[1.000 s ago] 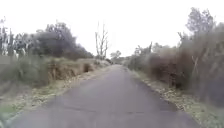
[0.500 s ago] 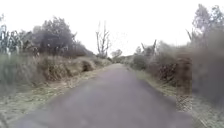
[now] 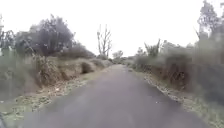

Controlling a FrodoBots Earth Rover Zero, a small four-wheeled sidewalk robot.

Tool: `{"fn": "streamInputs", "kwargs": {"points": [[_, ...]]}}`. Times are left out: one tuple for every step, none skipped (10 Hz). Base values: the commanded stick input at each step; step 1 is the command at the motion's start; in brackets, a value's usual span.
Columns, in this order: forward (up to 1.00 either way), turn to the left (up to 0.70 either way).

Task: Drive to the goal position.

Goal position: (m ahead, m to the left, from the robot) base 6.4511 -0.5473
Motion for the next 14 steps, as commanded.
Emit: {"fn": "streamInputs", "kwargs": {"points": [[1.0,0.0],[1.0,0.0],[1.0,0.0],[1.0,0.0],[1.0,0.0],[1.0,-0.02],[1.0,-0.16],[1.0,-0.31],[1.0,-0.4],[1.0,-0.4],[1.0,-0.4],[1.0,0.0],[1.0,0.0],[1.0,0.0]]}}
